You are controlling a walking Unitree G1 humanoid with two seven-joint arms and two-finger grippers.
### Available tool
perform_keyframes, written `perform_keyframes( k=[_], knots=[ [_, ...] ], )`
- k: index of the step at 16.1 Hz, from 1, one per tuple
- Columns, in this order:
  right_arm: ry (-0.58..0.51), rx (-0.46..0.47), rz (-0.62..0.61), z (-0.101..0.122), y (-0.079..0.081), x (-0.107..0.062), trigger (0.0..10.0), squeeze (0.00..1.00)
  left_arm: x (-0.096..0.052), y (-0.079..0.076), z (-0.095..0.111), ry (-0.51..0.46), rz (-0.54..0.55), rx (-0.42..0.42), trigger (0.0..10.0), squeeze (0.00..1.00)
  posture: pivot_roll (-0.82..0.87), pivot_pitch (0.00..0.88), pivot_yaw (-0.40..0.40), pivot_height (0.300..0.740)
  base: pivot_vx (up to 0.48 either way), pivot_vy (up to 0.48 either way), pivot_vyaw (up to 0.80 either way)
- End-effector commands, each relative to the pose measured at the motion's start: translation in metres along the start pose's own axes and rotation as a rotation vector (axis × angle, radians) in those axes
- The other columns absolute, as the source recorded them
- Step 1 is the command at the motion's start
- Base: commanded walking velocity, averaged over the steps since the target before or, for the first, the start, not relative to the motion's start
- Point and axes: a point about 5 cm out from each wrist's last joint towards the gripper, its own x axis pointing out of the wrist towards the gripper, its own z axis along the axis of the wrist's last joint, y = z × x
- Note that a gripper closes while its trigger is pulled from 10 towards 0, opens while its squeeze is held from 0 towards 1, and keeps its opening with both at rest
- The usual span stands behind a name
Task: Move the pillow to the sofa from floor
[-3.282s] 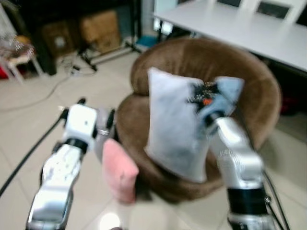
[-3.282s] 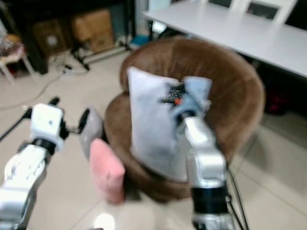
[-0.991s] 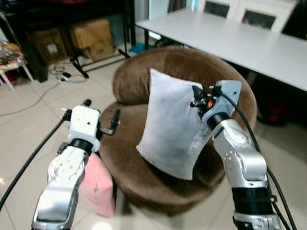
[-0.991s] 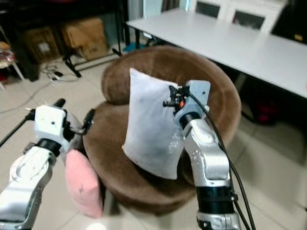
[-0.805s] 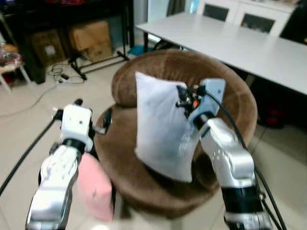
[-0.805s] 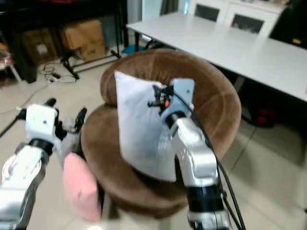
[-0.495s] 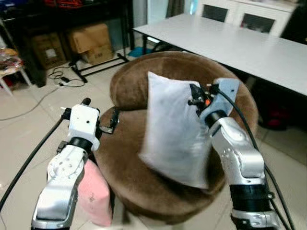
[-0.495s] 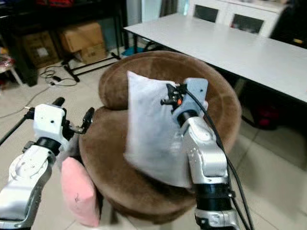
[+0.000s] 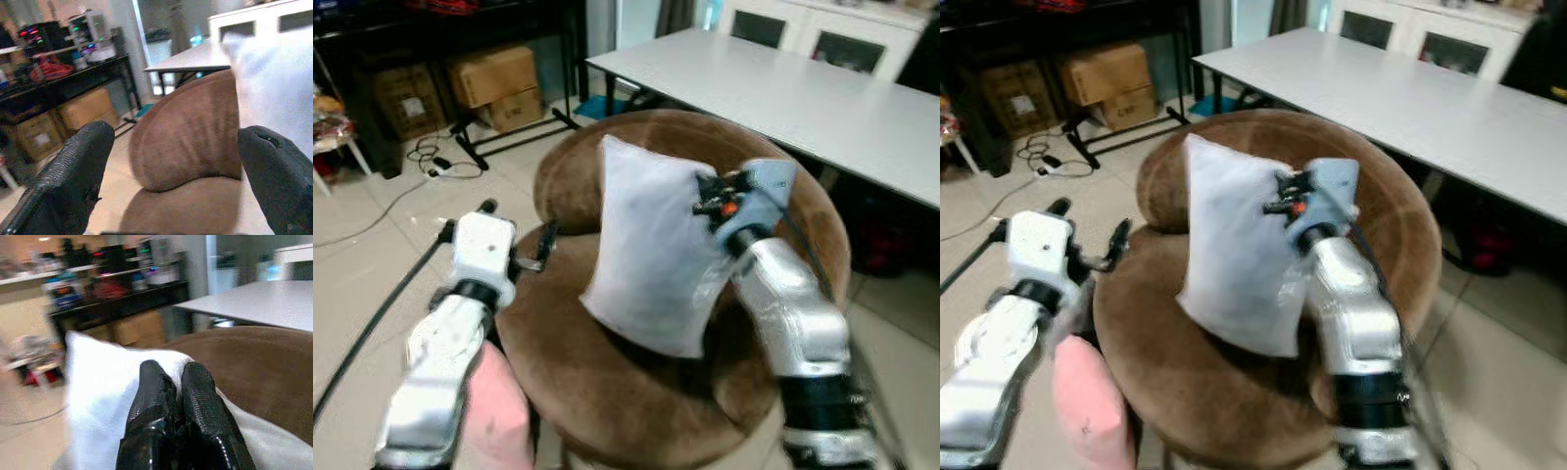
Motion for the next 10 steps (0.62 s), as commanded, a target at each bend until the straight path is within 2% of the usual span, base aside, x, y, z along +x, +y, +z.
perform_keyframes(
  k=[1,3,6,7,8,9,10],
  knots=[
    [-0.028,-0.023,0.048,0.013,0.003,0.003,10.0,0.0,0.001,-0.004,0.001,0.0,-0.014,0.005,10.0,0.0,-0.02,0.0,-0.03,0.74,0.0,0.0,0.0],
    [0.002,-0.053,0.103,0.011,0.012,0.008,10.0,0.0,-0.002,-0.004,-0.007,0.059,-0.048,0.051,10.0,0.0,-0.02,0.0,-0.033,0.74,0.0,0.0,0.0],
    [0.06,-0.125,0.239,0.01,0.032,0.021,10.0,0.0,-0.006,-0.002,-0.012,0.083,-0.087,0.068,10.0,0.0,-0.03,0.0,-0.029,0.74,0.0,0.0,0.0],
    [0.096,-0.171,0.327,0.008,0.045,0.027,10.0,0.0,-0.007,0.0,-0.013,0.096,-0.097,0.08,10.0,0.0,-0.03,0.0,-0.027,0.74,0.0,0.0,0.0],
    [0.109,-0.19,0.357,0.007,0.051,0.029,10.0,0.0,-0.007,0.0,-0.014,0.103,-0.102,0.084,10.0,0.0,-0.03,0.0,-0.025,0.74,0.0,0.0,0.0],
    [0.155,-0.25,0.464,0.005,0.073,0.04,10.0,0.0,-0.008,0.0,-0.016,0.115,-0.131,0.097,10.0,0.0,-0.03,0.0,-0.024,0.74,0.0,0.0,0.0],
    [0.166,-0.216,0.477,0.008,0.083,0.049,10.0,0.0,-0.009,-0.001,-0.017,0.119,-0.146,0.098,10.0,0.0,-0.03,0.0,-0.027,0.74,0.0,0.0,0.0]
  ],
)
